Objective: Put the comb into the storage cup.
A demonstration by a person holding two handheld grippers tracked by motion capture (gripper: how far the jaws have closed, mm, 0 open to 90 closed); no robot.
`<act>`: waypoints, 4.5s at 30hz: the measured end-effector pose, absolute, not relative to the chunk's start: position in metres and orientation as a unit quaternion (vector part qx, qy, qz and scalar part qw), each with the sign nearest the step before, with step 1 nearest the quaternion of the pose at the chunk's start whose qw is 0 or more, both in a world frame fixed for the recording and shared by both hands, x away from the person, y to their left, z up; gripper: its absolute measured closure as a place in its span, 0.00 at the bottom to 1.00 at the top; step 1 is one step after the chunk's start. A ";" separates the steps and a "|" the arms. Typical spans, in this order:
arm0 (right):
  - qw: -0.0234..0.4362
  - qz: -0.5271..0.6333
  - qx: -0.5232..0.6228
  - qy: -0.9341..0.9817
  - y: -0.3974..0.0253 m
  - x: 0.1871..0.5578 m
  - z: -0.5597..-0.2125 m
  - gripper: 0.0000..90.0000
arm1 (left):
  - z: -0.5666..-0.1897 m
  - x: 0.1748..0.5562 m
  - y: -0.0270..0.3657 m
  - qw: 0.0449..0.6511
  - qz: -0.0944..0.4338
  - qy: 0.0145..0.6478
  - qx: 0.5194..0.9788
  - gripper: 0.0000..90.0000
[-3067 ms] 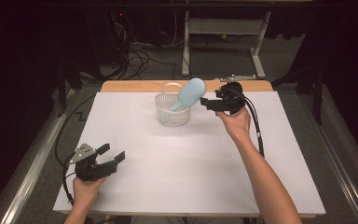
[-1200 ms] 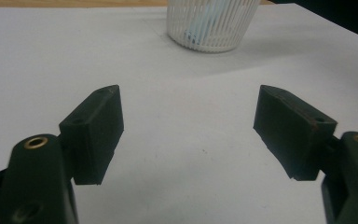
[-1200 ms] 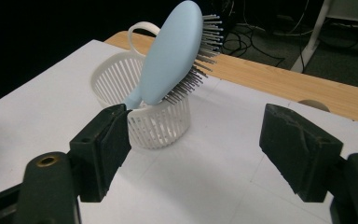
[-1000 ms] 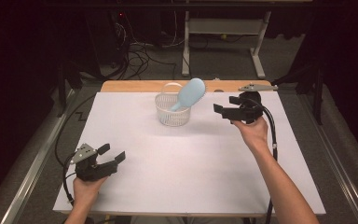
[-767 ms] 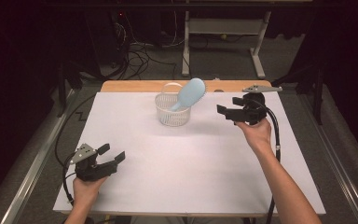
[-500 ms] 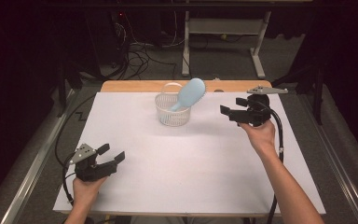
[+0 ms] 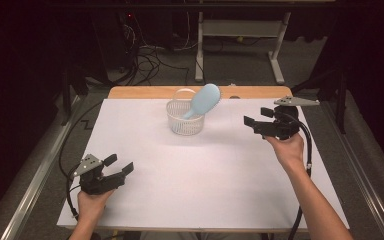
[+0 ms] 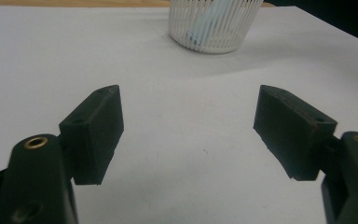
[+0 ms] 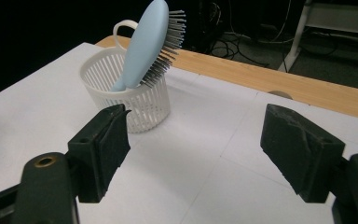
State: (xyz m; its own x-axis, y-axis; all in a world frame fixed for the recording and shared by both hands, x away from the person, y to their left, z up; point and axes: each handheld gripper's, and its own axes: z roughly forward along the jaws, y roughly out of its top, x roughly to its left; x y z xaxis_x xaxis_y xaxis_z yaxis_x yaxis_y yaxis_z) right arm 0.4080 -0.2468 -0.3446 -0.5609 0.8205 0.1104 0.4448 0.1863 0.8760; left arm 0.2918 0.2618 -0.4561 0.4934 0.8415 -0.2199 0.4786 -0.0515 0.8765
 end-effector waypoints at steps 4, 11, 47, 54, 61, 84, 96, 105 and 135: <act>0.199 0.476 0.425 0.743 -0.252 0.405 -0.345 0.27 | -0.456 0.292 0.262 0.503 0.180 0.470 0.703 0.26; 0.203 0.478 0.427 0.740 -0.258 0.400 -0.345 0.27 | -0.456 0.292 0.262 0.504 0.180 0.470 0.702 0.26; 0.221 0.490 0.436 0.722 -0.295 0.368 -0.350 0.27 | -0.455 0.290 0.263 0.507 0.181 0.471 0.699 0.26; 0.223 0.495 0.436 0.718 -0.300 0.361 -0.351 0.26 | -0.455 0.290 0.263 0.506 0.182 0.469 0.700 0.26; 0.226 0.502 0.435 0.713 -0.306 0.353 -0.352 0.26 | -0.455 0.290 0.263 0.507 0.183 0.470 0.699 0.26; 0.240 0.519 0.443 0.690 -0.329 0.325 -0.365 0.24 | -0.454 0.288 0.263 0.508 0.183 0.468 0.699 0.26; 0.245 0.524 0.445 0.684 -0.335 0.312 -0.373 0.24 | -0.454 0.287 0.263 0.509 0.183 0.468 0.699 0.26; 0.245 0.526 0.446 0.681 -0.336 0.305 -0.379 0.24 | -0.453 0.287 0.262 0.510 0.182 0.468 0.699 0.26; 0.248 0.530 0.453 0.673 -0.339 0.286 -0.399 0.24 | -0.454 0.287 0.263 0.512 0.179 0.469 0.697 0.26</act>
State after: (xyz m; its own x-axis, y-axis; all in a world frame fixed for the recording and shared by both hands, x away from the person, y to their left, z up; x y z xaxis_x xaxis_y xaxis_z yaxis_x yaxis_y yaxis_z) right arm 0.2855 -0.3391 -0.3994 -0.4670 0.8722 0.1454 0.3455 0.0287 0.9380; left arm 0.2872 0.2627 -0.4538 0.4951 0.8378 -0.2302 0.4709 -0.0361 0.8815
